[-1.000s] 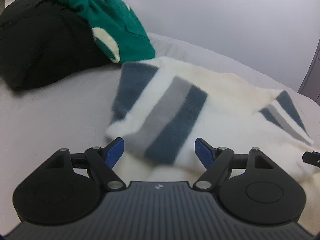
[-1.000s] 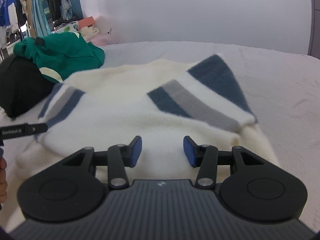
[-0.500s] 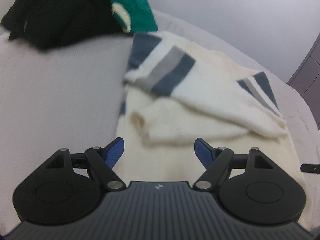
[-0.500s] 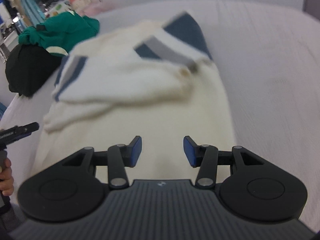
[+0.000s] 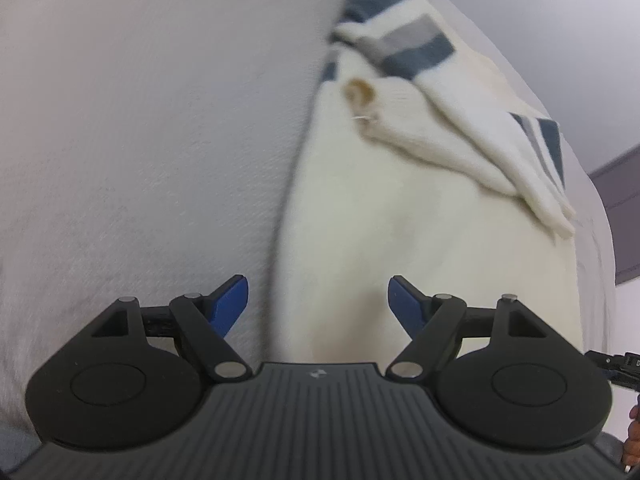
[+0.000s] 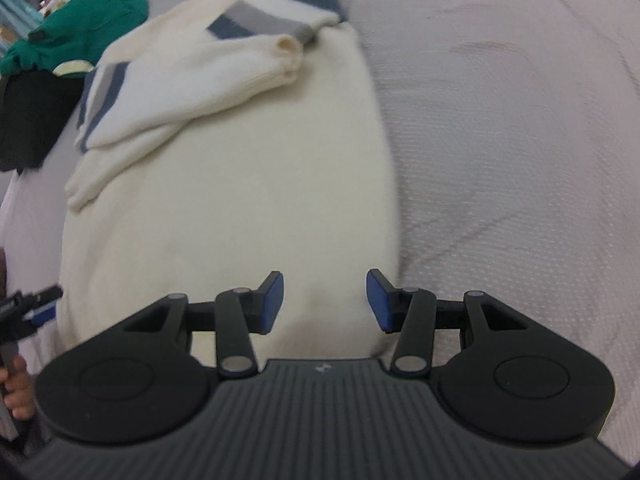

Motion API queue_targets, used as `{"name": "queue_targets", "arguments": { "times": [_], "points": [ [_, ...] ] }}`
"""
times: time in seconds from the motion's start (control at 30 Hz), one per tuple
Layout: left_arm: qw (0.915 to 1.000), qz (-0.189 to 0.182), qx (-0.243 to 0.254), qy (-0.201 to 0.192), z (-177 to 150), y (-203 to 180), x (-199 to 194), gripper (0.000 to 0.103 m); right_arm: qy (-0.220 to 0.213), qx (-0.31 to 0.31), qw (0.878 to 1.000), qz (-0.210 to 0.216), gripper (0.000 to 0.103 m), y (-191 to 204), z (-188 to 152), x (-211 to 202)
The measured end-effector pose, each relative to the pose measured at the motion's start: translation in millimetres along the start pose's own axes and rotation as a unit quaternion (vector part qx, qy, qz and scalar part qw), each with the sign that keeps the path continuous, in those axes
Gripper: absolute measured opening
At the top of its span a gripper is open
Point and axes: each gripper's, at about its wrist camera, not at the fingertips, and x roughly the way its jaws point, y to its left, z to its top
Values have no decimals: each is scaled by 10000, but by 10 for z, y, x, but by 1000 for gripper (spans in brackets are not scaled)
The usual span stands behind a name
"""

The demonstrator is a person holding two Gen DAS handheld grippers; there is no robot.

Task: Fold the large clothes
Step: 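Move both grippers down to the sweater hem and pinch it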

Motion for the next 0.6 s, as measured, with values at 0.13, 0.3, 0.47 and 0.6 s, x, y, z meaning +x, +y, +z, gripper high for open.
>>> {"name": "queue_targets", "arguments": {
  "times": [0.13,0.3,0.47,0.6],
  "points": [
    [9995,-177,-241,135,-56,104,2,80,34,470,9989,-78,71,-161,0,17],
    [9982,-321,-343,365,-60,122,103,74,274,589,9977,-167,71,-158,31,162],
    [9961,-550,-421,540,-122,160,140,74,506,495,9975,-54,71,-95,65,281],
    [9941,-708,-419,700,-221,136,160,74,808,298,9962,83,70,-26,29,334]
  ]
}}
